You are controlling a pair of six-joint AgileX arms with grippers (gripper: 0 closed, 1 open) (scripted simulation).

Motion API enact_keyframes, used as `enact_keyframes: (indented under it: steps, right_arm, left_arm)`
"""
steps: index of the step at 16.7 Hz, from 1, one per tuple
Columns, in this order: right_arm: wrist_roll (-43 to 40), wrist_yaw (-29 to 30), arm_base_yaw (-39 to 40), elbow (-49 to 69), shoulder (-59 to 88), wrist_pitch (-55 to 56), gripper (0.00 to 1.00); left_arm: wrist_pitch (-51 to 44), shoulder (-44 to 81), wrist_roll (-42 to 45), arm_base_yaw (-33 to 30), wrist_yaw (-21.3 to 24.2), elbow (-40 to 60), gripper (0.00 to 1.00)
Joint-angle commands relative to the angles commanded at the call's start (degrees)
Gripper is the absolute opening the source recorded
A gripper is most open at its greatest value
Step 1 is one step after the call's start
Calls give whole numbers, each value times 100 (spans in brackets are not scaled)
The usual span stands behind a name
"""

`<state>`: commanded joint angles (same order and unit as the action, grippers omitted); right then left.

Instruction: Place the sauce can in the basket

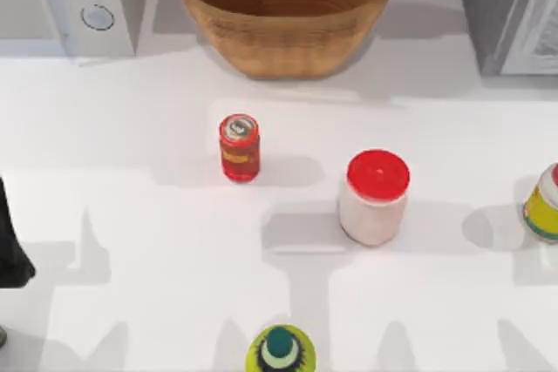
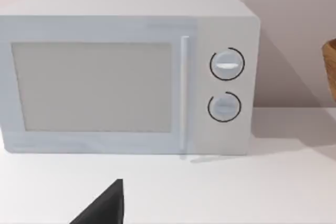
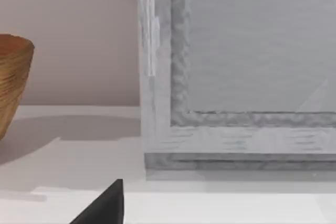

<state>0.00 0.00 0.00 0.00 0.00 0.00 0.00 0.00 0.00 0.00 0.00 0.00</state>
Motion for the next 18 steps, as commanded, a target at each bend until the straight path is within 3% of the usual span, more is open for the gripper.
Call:
enact_keyframes:
  steps: [4, 8, 12, 18]
  right_arm:
    - [0, 0, 0, 0, 0, 0, 100]
    - [0, 0, 0, 0, 0, 0, 100]
    - [0, 0, 0, 0, 0, 0, 100]
    - [0, 0, 0, 0, 0, 0, 100]
  left_arm:
    - [81, 162, -27, 30, 72, 57, 100]
    - [563, 1164, -139, 158, 559, 395, 100]
    - [1390, 2894, -236, 289, 1458, 986, 100]
    - [3113, 6266, -223, 384, 3336, 2242, 100]
